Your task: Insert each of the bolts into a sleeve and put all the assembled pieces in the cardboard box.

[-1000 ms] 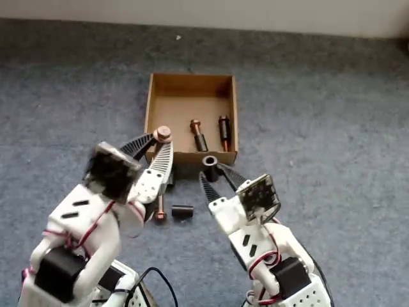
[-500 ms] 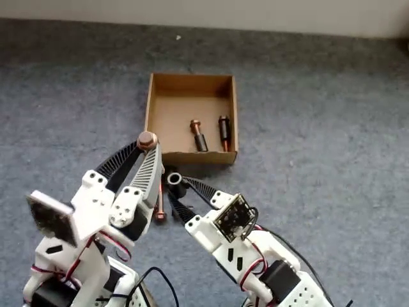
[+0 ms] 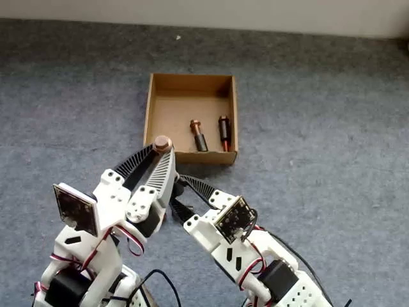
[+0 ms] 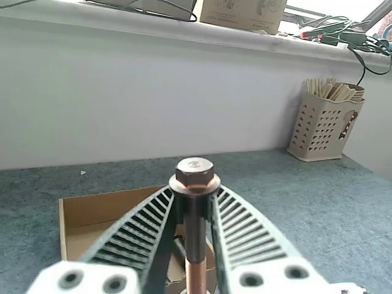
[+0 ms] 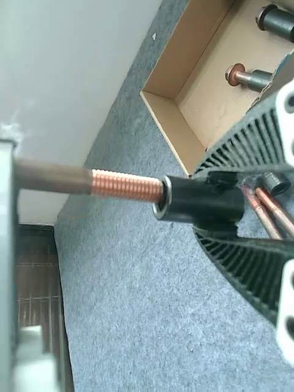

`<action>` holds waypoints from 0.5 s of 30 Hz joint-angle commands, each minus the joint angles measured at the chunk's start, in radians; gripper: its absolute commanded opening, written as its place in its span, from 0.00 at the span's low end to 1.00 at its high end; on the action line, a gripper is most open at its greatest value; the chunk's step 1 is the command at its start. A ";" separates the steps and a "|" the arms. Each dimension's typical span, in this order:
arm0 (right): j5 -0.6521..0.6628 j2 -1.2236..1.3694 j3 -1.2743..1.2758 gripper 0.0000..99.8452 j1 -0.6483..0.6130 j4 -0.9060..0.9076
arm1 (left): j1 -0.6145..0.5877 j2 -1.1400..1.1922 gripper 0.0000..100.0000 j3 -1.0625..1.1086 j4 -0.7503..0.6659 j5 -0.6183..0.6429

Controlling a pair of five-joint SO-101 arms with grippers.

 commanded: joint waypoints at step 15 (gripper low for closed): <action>0.009 -0.018 -0.025 0.01 0.059 -0.031 | 0.031 -0.008 0.01 0.044 0.011 -0.021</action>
